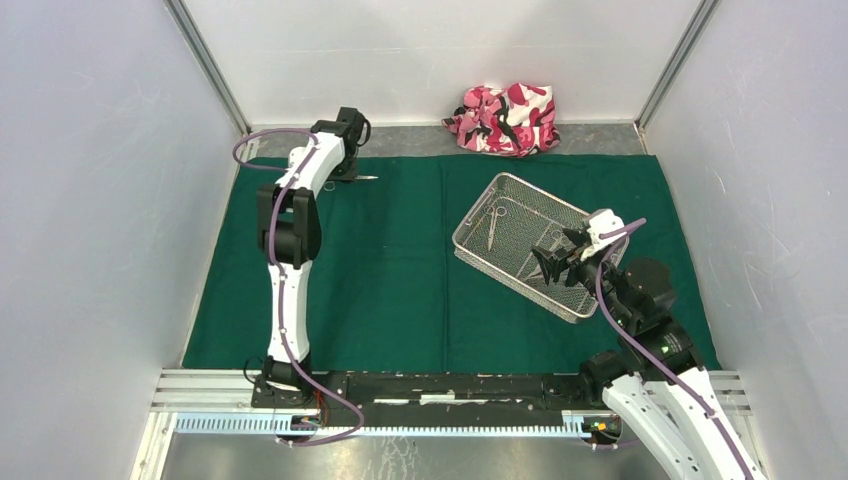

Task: Open and lay out the surgical kit
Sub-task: Place the medical item in the surgical kit.

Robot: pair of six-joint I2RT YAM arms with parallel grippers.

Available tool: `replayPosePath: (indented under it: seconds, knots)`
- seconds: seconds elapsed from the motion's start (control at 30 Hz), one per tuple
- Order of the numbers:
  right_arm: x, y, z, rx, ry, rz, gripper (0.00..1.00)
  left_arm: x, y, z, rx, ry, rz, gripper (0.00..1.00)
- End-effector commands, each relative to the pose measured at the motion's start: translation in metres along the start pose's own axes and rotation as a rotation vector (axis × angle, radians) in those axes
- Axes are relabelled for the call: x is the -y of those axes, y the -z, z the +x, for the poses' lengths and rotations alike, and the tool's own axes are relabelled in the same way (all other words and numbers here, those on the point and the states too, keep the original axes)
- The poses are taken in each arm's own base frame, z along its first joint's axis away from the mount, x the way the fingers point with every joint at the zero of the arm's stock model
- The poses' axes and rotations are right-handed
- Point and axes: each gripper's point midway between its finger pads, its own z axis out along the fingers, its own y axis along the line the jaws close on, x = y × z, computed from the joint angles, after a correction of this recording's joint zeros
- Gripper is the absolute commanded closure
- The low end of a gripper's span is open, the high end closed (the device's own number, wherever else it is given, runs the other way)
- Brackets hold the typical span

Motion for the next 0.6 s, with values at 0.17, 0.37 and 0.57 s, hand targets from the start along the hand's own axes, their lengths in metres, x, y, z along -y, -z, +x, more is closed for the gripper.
replayPosePath:
  seconds: [0.17,0.37,0.57]
  knots:
    - [0.006,-0.003,-0.004,0.029,0.023,0.034,0.26,0.019,-0.019,-0.027,0.089,-0.068,0.016,0.98]
    - [0.008,-0.002,-0.003,0.024,0.023,0.046,0.25,0.029,-0.035,-0.028,0.118,-0.164,0.058,0.98]
    - [0.010,-0.003,0.003,0.006,0.020,0.056,0.26,0.029,-0.044,-0.032,0.110,-0.155,0.051,0.96]
